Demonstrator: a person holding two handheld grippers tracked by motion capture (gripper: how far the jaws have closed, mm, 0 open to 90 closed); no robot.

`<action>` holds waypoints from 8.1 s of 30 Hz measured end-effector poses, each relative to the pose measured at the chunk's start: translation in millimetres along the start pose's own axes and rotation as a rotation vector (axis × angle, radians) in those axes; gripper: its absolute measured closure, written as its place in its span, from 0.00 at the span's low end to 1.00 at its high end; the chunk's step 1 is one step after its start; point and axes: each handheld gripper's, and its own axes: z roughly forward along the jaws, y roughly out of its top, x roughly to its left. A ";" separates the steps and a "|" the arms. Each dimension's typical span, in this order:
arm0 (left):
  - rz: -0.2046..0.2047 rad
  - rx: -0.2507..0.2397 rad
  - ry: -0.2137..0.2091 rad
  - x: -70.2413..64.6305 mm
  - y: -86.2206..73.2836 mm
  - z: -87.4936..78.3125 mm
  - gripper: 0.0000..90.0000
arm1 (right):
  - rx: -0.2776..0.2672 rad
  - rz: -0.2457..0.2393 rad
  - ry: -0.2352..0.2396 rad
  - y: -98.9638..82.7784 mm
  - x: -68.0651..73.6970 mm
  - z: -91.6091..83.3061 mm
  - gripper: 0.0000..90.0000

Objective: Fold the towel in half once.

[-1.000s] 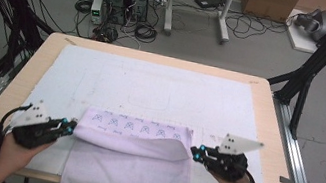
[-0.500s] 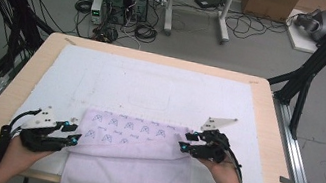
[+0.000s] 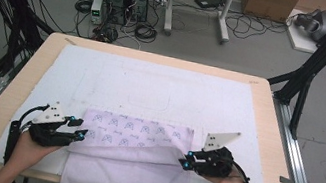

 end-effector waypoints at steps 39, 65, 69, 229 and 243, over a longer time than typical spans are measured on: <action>-0.054 0.103 0.160 62.9 39.6 73.0 0.96 | 0.108 0.114 -0.281 24.4 -92.1 42.3 0.96; -0.075 -0.002 0.218 134.2 131.8 76.6 0.70 | -0.070 0.205 -0.438 101.5 -166.8 -19.6 0.63; -0.077 0.027 0.158 121.1 92.3 81.0 0.67 | -0.009 0.207 -0.401 76.2 -154.8 2.1 0.62; -0.059 0.066 0.029 77.0 42.7 72.4 0.97 | -0.026 0.128 -0.286 29.7 -100.4 34.9 0.98; 0.022 0.054 -0.020 17.3 14.1 4.5 0.97 | -0.057 0.034 -0.179 15.5 -10.3 9.0 0.98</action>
